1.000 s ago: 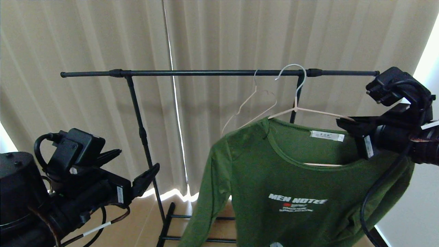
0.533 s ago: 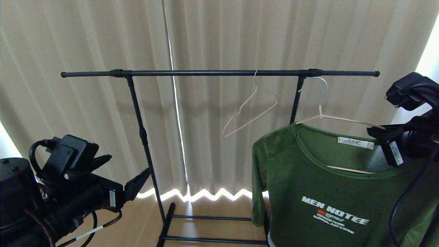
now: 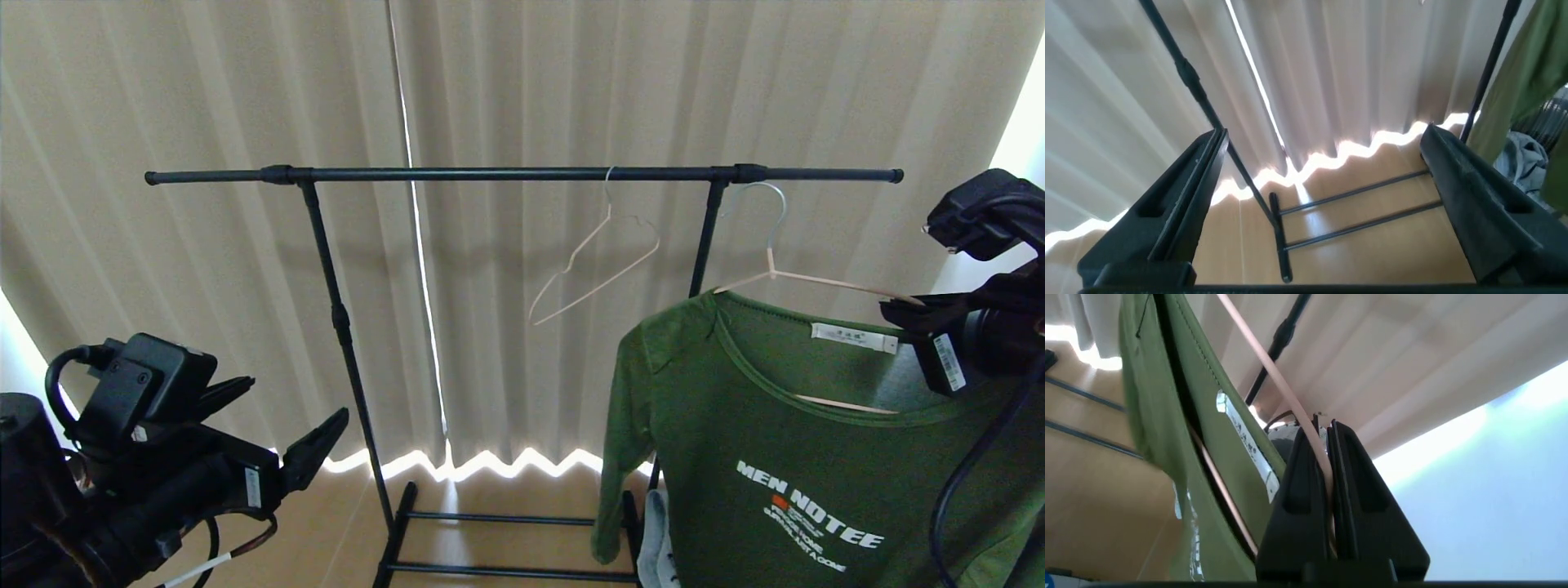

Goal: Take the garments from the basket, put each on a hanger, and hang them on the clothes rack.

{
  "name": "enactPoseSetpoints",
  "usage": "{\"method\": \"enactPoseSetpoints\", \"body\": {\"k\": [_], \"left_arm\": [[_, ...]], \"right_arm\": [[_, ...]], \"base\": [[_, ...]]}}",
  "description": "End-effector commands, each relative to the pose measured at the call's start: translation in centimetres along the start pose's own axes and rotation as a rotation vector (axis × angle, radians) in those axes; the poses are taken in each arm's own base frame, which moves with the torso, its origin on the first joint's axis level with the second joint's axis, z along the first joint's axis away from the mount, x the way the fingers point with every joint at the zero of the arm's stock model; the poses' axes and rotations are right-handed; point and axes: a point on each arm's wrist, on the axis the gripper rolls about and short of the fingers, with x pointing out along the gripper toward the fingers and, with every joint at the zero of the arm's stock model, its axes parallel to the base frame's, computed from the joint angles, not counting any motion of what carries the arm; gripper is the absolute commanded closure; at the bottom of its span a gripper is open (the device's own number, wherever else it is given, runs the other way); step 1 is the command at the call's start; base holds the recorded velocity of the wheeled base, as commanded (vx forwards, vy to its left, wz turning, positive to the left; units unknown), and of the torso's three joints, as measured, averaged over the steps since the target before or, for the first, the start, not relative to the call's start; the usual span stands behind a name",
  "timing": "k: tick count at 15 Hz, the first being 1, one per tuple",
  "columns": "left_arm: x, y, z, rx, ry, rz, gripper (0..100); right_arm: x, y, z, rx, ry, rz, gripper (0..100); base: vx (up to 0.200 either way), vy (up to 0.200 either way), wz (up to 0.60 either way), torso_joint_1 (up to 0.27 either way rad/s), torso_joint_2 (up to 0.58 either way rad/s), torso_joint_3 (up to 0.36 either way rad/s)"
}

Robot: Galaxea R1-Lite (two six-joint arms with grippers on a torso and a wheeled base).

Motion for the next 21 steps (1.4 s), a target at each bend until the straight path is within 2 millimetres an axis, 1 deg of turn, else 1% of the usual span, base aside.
{"method": "enactPoseSetpoints", "body": {"k": [1,4,13,19,21], "left_arm": [[-0.5,0.1,0.3,-0.004,-0.024,0.004,0],[-0.7,0.1,0.4,-0.003,-0.033,0.004,0],[-0.8,0.1,0.3,-0.002,-0.029,0.001,0],[-0.8,0.1,0.3,0.0,-0.029,0.0,0],[-0.8,0.1,0.2,0.038,-0.025,0.003,0]], "right_arm": [[0.1,0.1,0.1,-0.001,-0.001,0.001,100],[0.0,0.0,0.1,0.0,-0.007,0.002,100],[0.1,0.1,0.1,0.002,-0.008,0.004,100],[0.0,0.2,0.4,0.004,-0.021,0.017,100],[-0.1,0.7,1.1,0.044,-0.048,0.043,100]], "base": [[0.0,0.0,0.0,0.0,0.0,0.0],[0.0,0.0,0.0,0.0,0.0,0.0],[0.0,0.2,0.0,0.004,0.0,0.002],[0.0,0.0,0.0,0.0,0.0,0.0],[0.0,0.0,0.0,0.0,0.0,0.0]]}}
